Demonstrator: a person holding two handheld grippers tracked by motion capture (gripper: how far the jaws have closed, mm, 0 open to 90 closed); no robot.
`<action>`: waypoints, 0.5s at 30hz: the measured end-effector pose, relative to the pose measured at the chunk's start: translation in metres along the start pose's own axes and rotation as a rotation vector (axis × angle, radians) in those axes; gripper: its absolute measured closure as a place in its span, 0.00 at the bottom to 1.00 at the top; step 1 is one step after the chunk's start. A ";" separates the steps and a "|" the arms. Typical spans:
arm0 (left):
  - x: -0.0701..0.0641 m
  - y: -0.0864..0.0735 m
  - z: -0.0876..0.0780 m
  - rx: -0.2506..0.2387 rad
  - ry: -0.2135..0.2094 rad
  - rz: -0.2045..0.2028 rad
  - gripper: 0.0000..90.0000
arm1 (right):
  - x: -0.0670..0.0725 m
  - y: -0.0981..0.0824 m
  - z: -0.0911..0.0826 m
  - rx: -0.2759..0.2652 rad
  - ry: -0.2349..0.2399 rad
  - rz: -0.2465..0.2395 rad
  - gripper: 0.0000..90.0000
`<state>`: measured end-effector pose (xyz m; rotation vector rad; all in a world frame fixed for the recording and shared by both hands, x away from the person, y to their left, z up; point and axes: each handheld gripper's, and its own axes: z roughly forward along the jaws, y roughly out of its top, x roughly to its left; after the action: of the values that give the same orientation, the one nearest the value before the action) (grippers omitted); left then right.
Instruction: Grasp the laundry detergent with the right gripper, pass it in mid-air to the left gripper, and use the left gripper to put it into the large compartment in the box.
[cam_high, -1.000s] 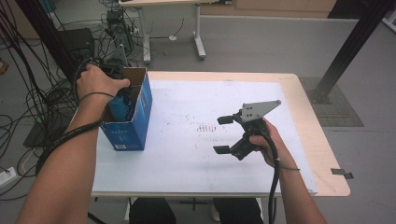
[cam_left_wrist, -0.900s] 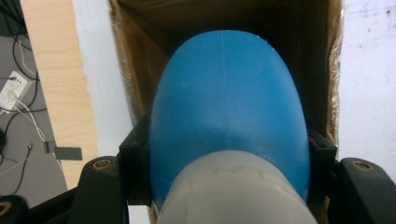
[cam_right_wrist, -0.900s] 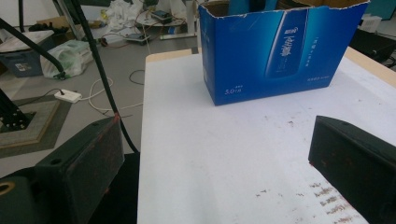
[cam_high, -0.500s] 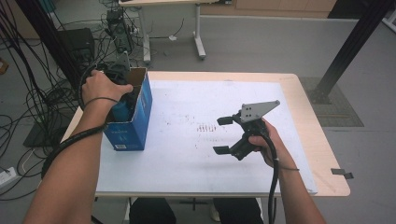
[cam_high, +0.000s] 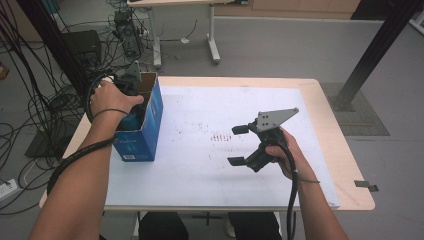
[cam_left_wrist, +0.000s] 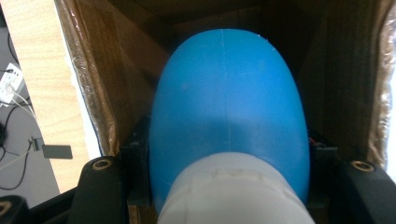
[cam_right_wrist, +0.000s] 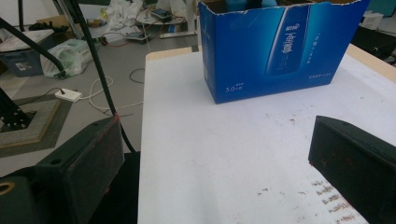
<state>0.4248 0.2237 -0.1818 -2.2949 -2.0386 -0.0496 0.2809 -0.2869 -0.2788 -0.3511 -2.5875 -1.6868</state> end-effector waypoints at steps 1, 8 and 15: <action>0.000 0.000 0.001 0.002 0.003 0.000 0.42 | 0.000 0.000 0.000 0.001 0.000 -0.001 0.04; -0.001 -0.001 0.003 0.005 0.001 0.000 0.42 | 0.000 0.000 -0.001 0.002 -0.003 0.003 0.04; -0.002 -0.002 0.004 0.001 0.002 -0.006 0.42 | 0.000 0.000 0.001 0.000 0.001 0.002 0.04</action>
<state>0.4225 0.2227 -0.1857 -2.2879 -2.0439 -0.0513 0.2805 -0.2860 -0.2796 -0.3526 -2.5855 -1.6853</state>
